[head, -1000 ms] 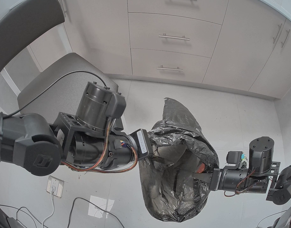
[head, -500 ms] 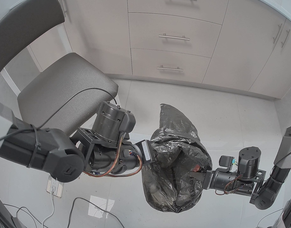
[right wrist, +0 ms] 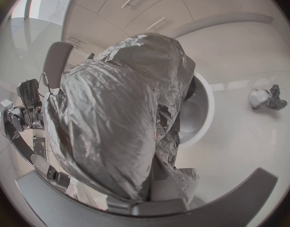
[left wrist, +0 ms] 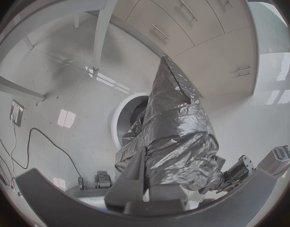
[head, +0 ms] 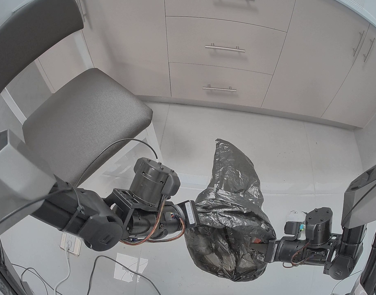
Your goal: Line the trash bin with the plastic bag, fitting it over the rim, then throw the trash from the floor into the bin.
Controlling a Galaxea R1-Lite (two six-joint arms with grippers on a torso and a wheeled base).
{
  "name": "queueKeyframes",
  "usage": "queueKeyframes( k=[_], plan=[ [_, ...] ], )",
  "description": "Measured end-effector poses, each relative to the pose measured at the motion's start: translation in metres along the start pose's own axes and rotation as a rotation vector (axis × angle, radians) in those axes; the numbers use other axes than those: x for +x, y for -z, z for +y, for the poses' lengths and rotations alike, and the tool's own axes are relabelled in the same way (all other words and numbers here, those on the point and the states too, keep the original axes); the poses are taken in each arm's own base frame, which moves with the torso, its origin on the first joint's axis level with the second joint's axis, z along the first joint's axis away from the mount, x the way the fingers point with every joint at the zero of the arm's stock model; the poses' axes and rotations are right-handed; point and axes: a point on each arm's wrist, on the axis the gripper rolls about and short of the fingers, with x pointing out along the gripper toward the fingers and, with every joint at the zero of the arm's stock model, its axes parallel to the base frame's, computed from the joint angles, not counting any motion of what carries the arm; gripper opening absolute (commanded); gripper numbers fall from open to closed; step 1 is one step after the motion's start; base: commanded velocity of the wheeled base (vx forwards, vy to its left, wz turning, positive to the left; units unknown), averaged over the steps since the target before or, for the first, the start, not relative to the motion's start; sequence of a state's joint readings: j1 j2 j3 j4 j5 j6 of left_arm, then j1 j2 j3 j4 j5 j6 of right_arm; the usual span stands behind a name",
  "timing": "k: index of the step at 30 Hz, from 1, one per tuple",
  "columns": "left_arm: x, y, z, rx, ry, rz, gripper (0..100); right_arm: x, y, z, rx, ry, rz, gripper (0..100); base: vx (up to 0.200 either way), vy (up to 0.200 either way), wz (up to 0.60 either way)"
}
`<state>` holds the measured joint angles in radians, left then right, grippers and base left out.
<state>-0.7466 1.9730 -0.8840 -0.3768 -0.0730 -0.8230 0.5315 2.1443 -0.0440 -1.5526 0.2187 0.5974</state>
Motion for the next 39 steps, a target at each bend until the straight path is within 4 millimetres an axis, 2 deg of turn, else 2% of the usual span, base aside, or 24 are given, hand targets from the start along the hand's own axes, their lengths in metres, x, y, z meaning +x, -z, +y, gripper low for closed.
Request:
queueKeyframes(
  k=[7,12,19,26,38,39],
  plan=[
    [0.017,0.011,0.017,-0.006,-0.010,0.001,0,0.002,0.010,-0.010,0.020,0.059,0.049,0,0.000,0.000,0.00],
    [0.030,0.010,0.035,-0.027,-0.016,-0.030,0,0.004,0.014,-0.017,0.035,0.089,0.069,0,0.000,0.000,0.00],
    [0.034,0.009,0.060,-0.064,-0.075,-0.030,0,0.010,0.013,-0.029,0.037,0.126,0.069,0,0.000,0.000,0.00],
    [0.033,0.007,0.065,-0.075,-0.083,-0.035,0,0.013,0.010,-0.040,0.044,0.157,0.059,0,0.000,0.000,0.00],
    [0.030,0.011,0.065,-0.068,-0.027,-0.081,0,0.017,0.014,-0.045,-0.008,0.172,0.086,0,0.000,0.000,0.00],
    [0.031,0.012,0.066,-0.069,-0.029,-0.078,0,0.018,0.015,-0.046,-0.015,0.173,0.090,100,0.000,0.000,0.00]
  ],
)
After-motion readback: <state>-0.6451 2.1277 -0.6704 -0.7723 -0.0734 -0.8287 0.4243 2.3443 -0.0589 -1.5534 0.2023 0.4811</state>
